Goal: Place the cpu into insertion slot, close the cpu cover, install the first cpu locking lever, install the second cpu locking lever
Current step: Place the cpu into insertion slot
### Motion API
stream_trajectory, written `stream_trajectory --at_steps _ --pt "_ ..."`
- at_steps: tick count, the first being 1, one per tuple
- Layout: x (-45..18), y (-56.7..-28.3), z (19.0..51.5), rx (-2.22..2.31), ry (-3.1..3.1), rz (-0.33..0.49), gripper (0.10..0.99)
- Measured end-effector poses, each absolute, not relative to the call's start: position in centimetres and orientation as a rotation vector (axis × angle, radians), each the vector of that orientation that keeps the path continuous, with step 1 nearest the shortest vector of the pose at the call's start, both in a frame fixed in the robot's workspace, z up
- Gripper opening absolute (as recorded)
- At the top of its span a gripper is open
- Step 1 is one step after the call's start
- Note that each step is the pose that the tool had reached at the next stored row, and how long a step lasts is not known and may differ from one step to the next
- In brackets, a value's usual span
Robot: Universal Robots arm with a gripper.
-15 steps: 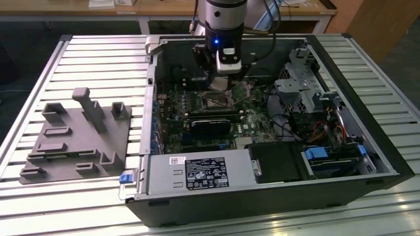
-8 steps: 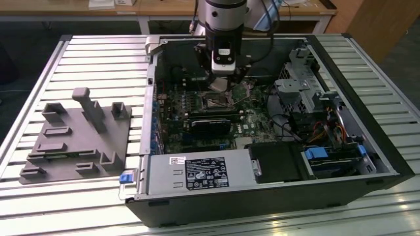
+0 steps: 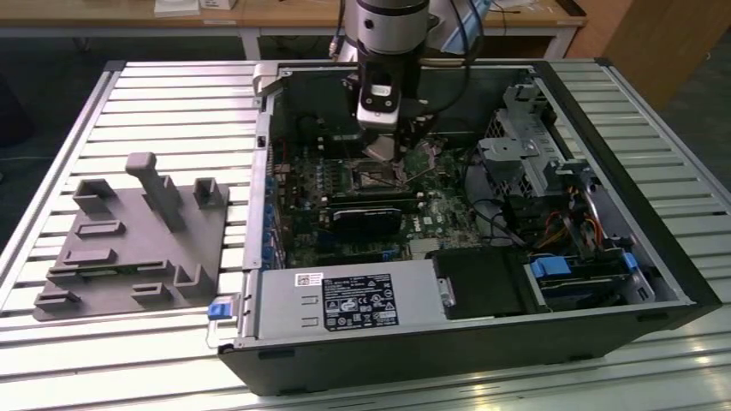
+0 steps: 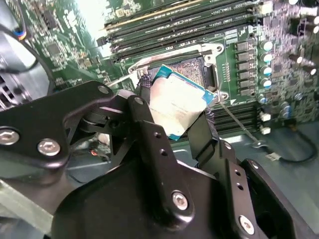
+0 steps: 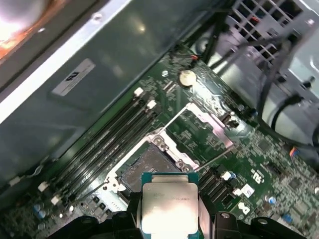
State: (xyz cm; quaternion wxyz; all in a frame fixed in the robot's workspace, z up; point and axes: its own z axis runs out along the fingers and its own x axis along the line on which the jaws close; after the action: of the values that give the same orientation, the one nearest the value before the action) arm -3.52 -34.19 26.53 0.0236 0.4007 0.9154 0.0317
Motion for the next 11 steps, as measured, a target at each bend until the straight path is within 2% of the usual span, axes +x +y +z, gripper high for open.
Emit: stream_trajectory --at_steps 11 --pt "-3.52 -34.19 26.48 1.499 2.699 0.090 0.541"
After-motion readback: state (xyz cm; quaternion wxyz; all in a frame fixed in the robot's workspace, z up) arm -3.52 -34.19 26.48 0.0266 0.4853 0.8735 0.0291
